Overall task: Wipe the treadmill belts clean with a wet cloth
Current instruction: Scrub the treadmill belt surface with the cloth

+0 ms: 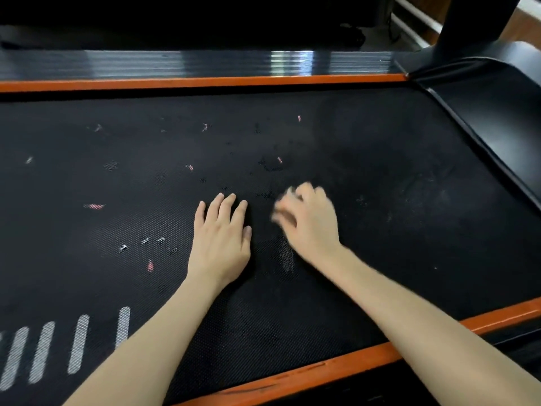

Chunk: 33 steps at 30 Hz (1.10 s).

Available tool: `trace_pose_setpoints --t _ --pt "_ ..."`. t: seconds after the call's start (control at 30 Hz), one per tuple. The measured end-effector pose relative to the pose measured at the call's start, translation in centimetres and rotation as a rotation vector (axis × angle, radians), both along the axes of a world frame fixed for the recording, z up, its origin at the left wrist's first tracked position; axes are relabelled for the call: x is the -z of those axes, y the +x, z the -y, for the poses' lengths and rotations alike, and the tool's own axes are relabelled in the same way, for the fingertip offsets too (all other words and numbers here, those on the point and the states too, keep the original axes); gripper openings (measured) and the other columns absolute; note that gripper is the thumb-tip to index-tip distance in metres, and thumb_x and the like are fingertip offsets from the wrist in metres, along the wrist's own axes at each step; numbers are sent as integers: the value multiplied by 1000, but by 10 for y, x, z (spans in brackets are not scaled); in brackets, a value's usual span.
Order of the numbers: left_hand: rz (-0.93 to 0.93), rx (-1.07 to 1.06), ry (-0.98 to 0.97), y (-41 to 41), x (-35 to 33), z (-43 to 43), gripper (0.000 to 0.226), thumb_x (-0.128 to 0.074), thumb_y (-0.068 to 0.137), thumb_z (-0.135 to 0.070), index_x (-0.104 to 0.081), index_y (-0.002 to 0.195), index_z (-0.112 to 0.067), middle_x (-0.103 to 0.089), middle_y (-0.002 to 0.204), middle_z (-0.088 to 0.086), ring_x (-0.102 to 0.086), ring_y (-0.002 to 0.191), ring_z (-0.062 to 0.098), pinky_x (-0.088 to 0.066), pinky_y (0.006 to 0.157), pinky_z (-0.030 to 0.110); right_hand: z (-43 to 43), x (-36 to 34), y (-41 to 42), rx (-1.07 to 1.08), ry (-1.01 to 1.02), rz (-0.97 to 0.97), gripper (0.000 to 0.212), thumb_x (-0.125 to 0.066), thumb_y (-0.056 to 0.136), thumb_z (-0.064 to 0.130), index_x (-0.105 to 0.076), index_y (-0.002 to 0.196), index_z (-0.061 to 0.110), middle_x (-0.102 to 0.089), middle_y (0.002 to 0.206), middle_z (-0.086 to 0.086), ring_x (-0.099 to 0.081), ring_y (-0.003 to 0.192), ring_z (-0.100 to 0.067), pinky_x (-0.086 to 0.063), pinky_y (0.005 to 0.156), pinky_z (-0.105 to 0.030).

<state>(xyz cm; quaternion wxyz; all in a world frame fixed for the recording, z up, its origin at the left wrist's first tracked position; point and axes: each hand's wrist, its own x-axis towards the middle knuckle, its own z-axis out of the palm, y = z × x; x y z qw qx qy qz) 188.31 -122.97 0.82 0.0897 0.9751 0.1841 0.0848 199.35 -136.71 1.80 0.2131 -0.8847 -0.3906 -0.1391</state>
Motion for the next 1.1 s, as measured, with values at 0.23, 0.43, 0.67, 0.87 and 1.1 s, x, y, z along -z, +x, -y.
trace_pose_setpoints --t 0.23,0.43,0.67,0.87,1.1 --pt "-3 18 5 -1 -1 0 56 -28 89 -35 -55 129 -7 -52 134 16 -42 130 35 -28 109 54 30 -1 -12 -287 -74 31 28 -59 80 48 -72 87 24 -56 88 -4 -50 73 -24 -44 59 -32" --pt "10 15 6 -1 2 -1 57 -28 89 -36 -54 130 -8 -52 135 15 -41 131 34 -26 110 53 11 -3 52 202 -51 -31 24 -71 81 36 -71 96 16 -56 96 -13 -51 82 -35 -49 70 -46" --pt "16 12 -9 -1 2 -1 56 -28 89 -35 -55 130 -8 -52 135 15 -41 131 34 -26 110 53 70 -4 -13 -400 -87 -52 29 -57 86 43 -73 96 22 -57 95 -8 -51 77 -24 -44 66 -33" --pt "99 19 9 21 -5 -22 51 -34 85 -35 -63 118 -10 -59 122 14 -49 123 34 -29 107 53 14 6 100 157 -30 51 19 -71 82 32 -72 94 17 -57 93 -13 -52 77 -35 -51 64 -45" --pt "-15 10 77 98 -3 -66 48 -38 98 -33 -41 141 -13 -35 149 13 -21 142 31 -6 117 50 -1 14 142 153 -13 94 20 -74 82 29 -72 98 17 -57 95 -11 -52 80 -33 -50 67 -40"
